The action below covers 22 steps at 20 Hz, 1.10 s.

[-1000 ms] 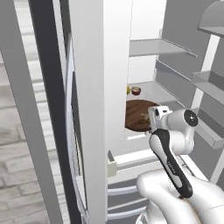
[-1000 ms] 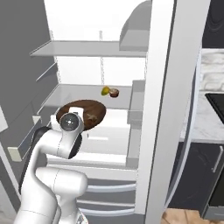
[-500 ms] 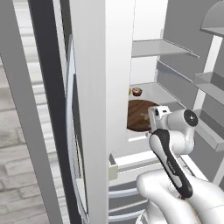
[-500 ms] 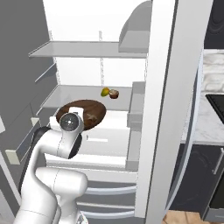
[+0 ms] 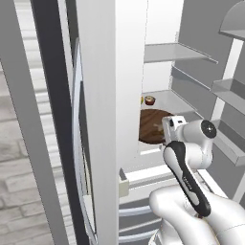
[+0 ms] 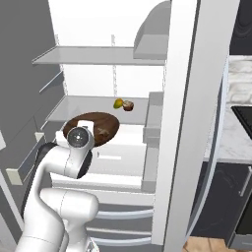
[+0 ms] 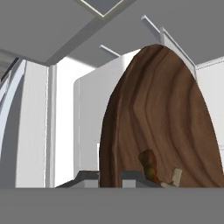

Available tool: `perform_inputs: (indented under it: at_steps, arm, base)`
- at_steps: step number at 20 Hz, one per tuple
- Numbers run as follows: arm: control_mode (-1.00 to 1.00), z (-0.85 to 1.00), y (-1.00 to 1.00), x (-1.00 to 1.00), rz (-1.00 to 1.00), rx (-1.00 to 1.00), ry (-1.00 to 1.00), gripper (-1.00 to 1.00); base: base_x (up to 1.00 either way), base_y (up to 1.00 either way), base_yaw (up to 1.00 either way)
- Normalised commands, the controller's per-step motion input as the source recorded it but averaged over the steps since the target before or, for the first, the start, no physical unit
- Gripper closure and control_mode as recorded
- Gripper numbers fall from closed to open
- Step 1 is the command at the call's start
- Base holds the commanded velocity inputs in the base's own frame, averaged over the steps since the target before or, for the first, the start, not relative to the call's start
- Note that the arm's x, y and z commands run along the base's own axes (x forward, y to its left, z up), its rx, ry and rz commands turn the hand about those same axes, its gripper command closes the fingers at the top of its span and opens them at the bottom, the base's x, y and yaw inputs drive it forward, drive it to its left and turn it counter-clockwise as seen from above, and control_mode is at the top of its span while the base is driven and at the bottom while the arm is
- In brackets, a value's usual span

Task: Pick the chicken drumstick and garlic from their plates and place them in the bowl. Then put the bowl in the fridge.

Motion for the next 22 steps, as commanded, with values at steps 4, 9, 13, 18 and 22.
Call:
perform_inputs:
  at_steps: [4, 9, 13, 18, 22]
  arm:
    - [1.00, 0.00, 0.00, 0.00, 0.00, 0.00, 0.00, 1.00]
    - [-1.00, 0.00, 0.00, 0.00, 0.00, 0.00, 0.00, 1.00]
    - [-1.00, 0.00, 0.00, 0.00, 0.00, 0.00, 0.00, 1.00]
    - [-1.00, 0.09, 0.00, -0.01, 0.00, 0.02, -0.02, 1.00]
    - [-1.00, 0.68, 0.00, -0.06, 0.00, 0.09, 0.01, 1.00]
  base:
    - [0.00, 0.00, 0.00]
    - [0.00, 0.00, 0.00]
    - [0.00, 0.00, 0.00]
    - [0.00, 0.00, 0.00]
    - [0.00, 0.00, 0.00]
